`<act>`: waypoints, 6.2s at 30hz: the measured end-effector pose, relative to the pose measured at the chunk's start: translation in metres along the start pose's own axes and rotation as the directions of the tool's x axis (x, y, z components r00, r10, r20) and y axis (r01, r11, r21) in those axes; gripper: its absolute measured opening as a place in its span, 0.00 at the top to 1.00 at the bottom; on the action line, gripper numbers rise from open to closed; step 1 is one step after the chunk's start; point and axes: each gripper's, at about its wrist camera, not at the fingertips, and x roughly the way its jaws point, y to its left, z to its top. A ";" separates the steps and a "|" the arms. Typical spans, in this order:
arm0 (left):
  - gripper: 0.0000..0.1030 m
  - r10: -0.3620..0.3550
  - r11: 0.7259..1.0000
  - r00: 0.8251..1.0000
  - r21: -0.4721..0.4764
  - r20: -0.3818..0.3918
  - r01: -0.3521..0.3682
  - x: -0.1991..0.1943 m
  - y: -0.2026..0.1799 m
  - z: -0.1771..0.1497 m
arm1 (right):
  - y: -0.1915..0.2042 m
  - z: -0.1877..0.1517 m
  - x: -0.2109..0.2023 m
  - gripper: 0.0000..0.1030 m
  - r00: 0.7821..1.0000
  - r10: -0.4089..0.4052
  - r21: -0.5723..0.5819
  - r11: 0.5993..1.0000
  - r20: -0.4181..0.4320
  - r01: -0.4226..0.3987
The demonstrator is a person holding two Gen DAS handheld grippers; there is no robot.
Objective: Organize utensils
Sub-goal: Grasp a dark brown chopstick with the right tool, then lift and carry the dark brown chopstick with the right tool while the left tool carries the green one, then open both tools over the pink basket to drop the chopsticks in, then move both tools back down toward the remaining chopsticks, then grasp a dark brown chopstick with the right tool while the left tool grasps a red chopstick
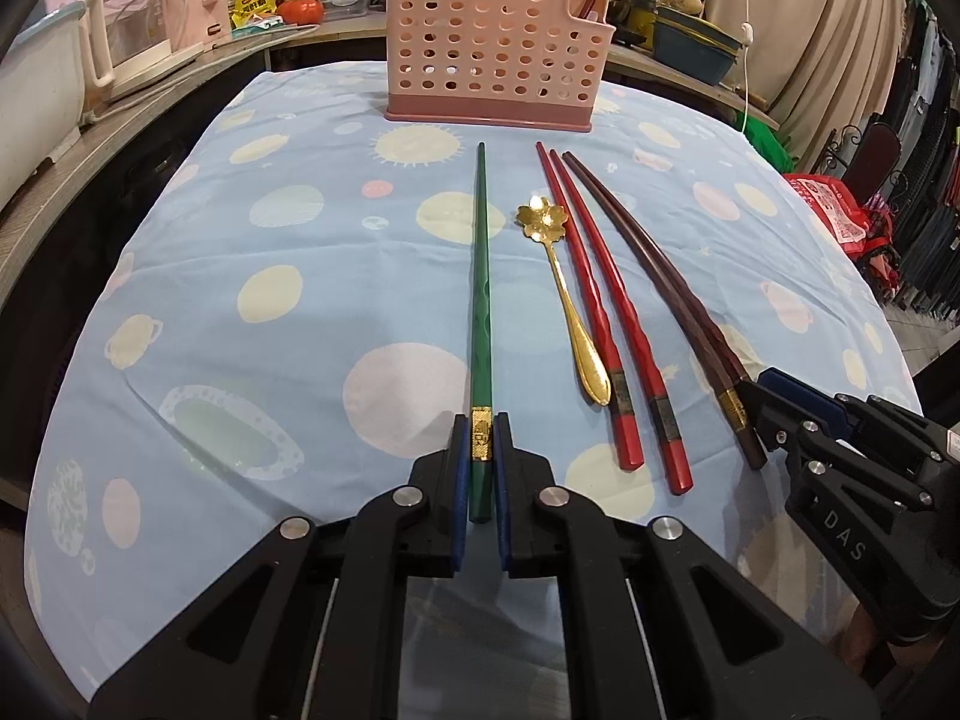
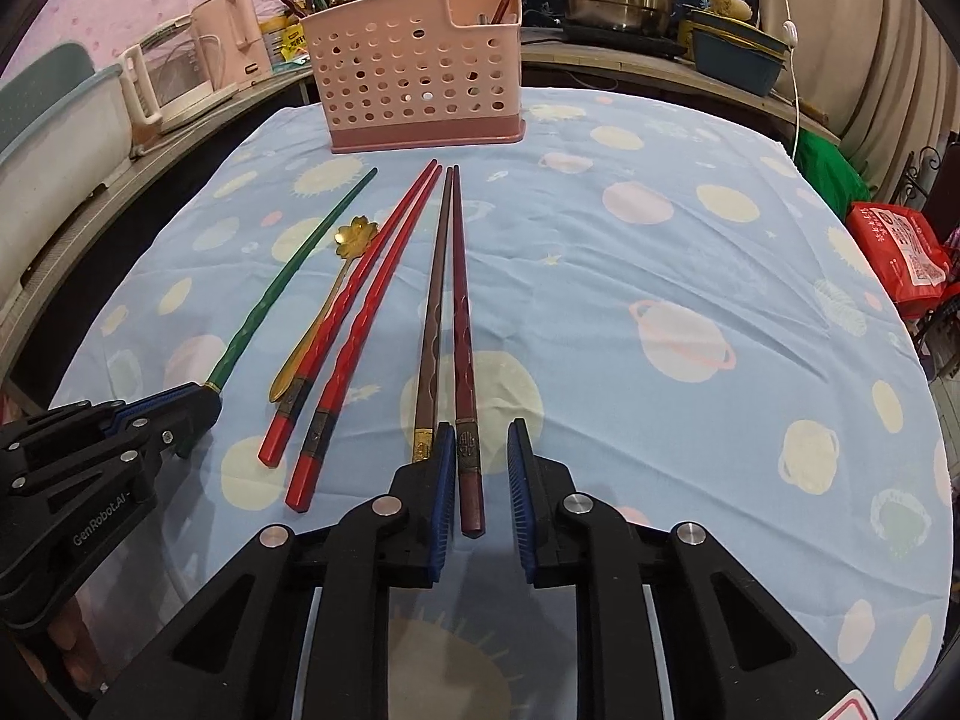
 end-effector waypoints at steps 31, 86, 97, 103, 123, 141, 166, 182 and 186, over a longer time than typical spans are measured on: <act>0.93 -0.080 0.995 0.995 -0.055 0.061 0.084 -0.073 0.013 0.000 | -0.026 0.000 -0.088 0.93 0.991 0.105 0.095 0.989 0.080 -0.112; 0.93 -0.039 0.999 0.749 0.039 0.661 0.017 -0.199 0.001 0.320 | -0.021 0.317 -0.147 0.93 0.807 0.155 0.051 0.973 0.570 -0.223; 0.93 -0.031 0.999 0.814 -0.015 0.580 0.048 -0.111 0.015 0.352 | -0.017 0.338 -0.060 0.93 0.856 0.161 0.102 0.965 0.492 -0.240; 0.93 -0.031 0.998 0.852 -0.031 0.522 0.055 -0.069 0.023 0.346 | -0.013 0.327 -0.016 0.93 0.892 0.170 0.110 0.966 0.418 -0.235; 0.65 0.038 0.997 0.879 -0.071 0.475 -0.005 -0.040 0.025 0.329 | -0.015 0.310 -0.002 0.65 0.904 0.124 0.154 0.967 0.410 -0.202; 0.60 0.014 0.999 0.908 -0.043 0.418 0.004 -0.087 0.018 0.240 | -0.018 0.218 -0.065 0.65 0.925 0.093 0.122 0.982 0.368 -0.147; 0.60 -0.028 0.996 0.998 -0.081 0.062 0.033 -0.024 0.005 0.028 | -0.016 -0.004 -0.030 0.65 0.998 0.052 0.113 0.992 0.037 -0.056; 0.60 -0.050 0.997 0.999 -0.063 0.006 0.050 -0.008 -0.004 0.003 | 0.004 -0.015 -0.015 0.76 0.999 0.052 0.059 0.997 0.011 -0.053; 0.60 -0.058 0.997 0.998 -0.055 0.004 0.058 -0.007 -0.008 0.002 | 0.005 -0.013 -0.012 0.82 0.999 0.044 0.050 0.998 0.012 -0.045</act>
